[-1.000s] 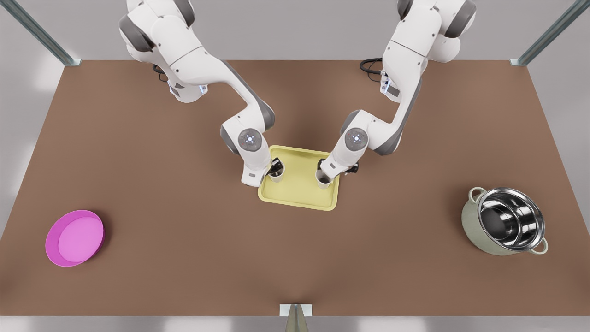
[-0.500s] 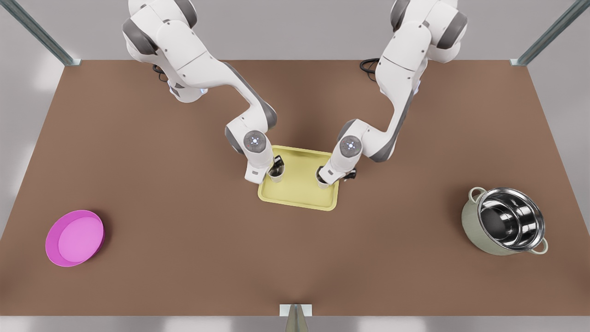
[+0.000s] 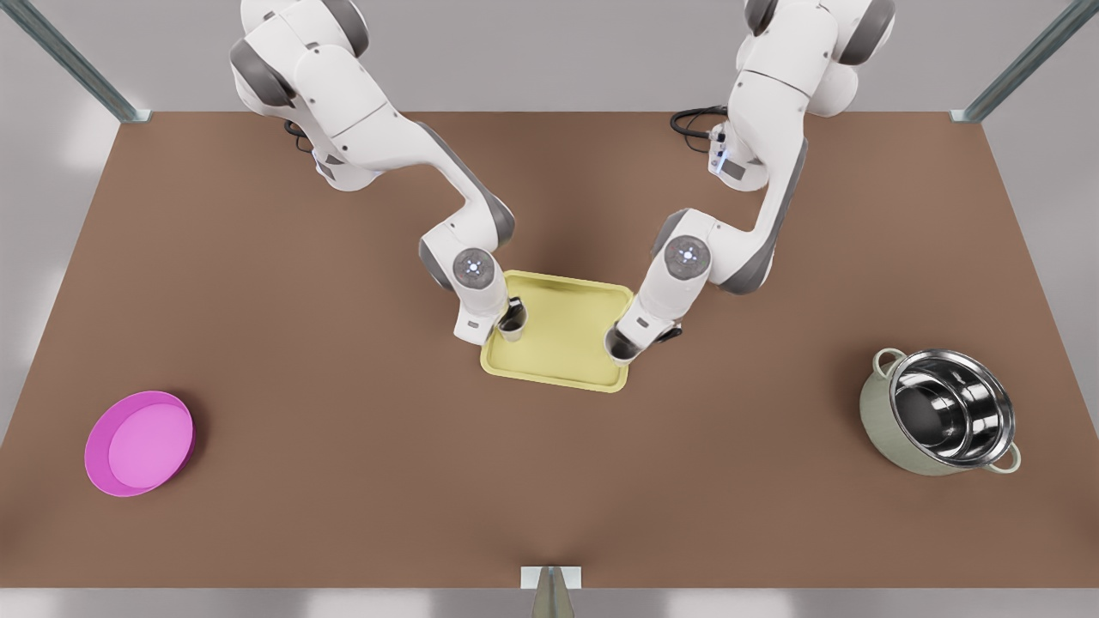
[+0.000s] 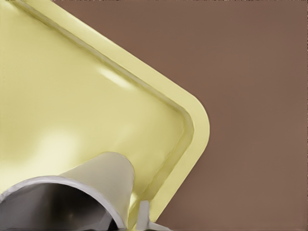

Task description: Use the left arm to pick up the white IKEA cup from the tray and place it on the middle-left position; use the right arm to pick up the white IKEA cup from the tray and place it on the middle-right position

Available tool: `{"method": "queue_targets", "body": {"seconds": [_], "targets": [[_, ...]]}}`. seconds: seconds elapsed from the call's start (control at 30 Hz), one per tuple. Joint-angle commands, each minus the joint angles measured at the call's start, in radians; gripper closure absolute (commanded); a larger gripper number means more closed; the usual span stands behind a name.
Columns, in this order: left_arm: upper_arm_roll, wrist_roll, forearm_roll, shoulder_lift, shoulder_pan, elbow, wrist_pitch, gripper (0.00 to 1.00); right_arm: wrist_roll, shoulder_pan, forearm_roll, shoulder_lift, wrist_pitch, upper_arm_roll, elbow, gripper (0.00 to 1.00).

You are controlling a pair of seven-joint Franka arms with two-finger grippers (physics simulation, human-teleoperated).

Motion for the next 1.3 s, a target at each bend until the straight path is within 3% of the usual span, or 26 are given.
{"method": "queue_targets", "body": {"seconds": [0.0, 0.17, 0.3, 0.37, 0.63, 0.67, 0.7, 0.73, 0.83, 0.9, 0.93, 1.0, 1.07, 1.1, 1.13, 1.17, 1.27], "targets": [[0.092, 0.306, -0.005, -0.028, 0.007, 0.000, -0.171, 0.83, 0.014, 0.000, 0.024, -0.003, -0.004, 0.002, 0.000, 0.72], [0.122, 0.719, -0.048, 0.047, 0.211, -0.039, 0.022, 0.83, 0.014, 0.000, 0.031, -0.026, -0.040, 0.000, 0.008, 0.89], [0.119, 0.824, -0.108, 0.129, 0.262, -0.043, 0.133, 0.83, -0.037, -0.100, 0.048, -0.164, -0.243, -0.006, 0.068, 0.92], [0.119, 0.864, -0.242, 0.138, 0.264, -0.043, 0.162, 0.83, -0.208, -0.230, 0.044, -0.172, -0.372, -0.008, 0.169, 0.92], [0.125, 0.936, -0.302, 0.127, 0.288, -0.046, 0.160, 0.83, -0.813, -0.529, -0.093, -0.084, -0.393, -0.023, 0.277, 0.93], [0.125, 0.936, -0.302, 0.129, 0.288, -0.046, 0.157, 0.81, -0.876, -0.556, -0.091, -0.049, -0.392, -0.023, 0.307, 0.93], [0.125, 0.936, -0.302, 0.129, 0.288, -0.046, 0.156, 0.49, -0.920, -0.572, -0.093, -0.022, -0.379, -0.041, 0.324, 0.93], [0.125, 0.936, -0.301, 0.127, 0.288, -0.046, 0.156, 0.00, -0.968, -0.577, -0.090, 0.021, -0.379, -0.067, 0.362, 0.93], [0.129, 0.933, -0.287, 0.110, 0.288, -0.041, 0.145, 0.00, -1.008, -0.614, -0.087, 0.098, -0.375, -0.083, 0.416, 0.93], [0.140, 0.845, -0.189, 0.015, 0.280, -0.030, 0.000, 0.00, -1.012, -0.622, -0.085, 0.127, -0.372, -0.083, 0.428, 0.93], [0.134, 0.744, -0.088, -0.042, 0.273, 0.011, -0.141, 0.00, -1.012, -0.625, -0.071, 0.135, -0.372, -0.081, 0.430, 0.93], [0.154, 0.732, -0.072, -0.056, 0.294, 0.289, -0.614, 0.00, -1.012, -0.625, -0.068, 0.155, -0.343, -0.078, 0.438, 0.93], [0.157, 0.548, -0.309, -0.057, 0.431, 0.390, -0.789, 0.00, -1.012, -0.625, -0.055, 0.175, -0.309, -0.074, 0.441, 0.93], [0.157, 0.554, -0.222, -0.092, 0.431, 0.385, -0.803, 0.00, -1.014, -0.625, -0.042, 0.187, -0.301, -0.074, 0.441, 0.93], [0.143, 0.546, -0.118, -0.221, 0.405, 0.240, -0.633, 0.00, -1.012, -0.623, -0.041, 0.196, -0.300, -0.074, 0.441, 0.93], [0.133, 0.545, -0.078, -0.250, 0.376, 0.166, -0.536, 0.00, -1.012, -0.623, -0.039, 0.204, -0.275, -0.072, 0.439, 0.93], [0.123, 0.541, -0.046, -0.227, 0.360, 0.203, -0.528, 0.00, -1.012, -0.623, -0.039, 0.215, -0.273, -0.072, 0.439, 0.92]]}}
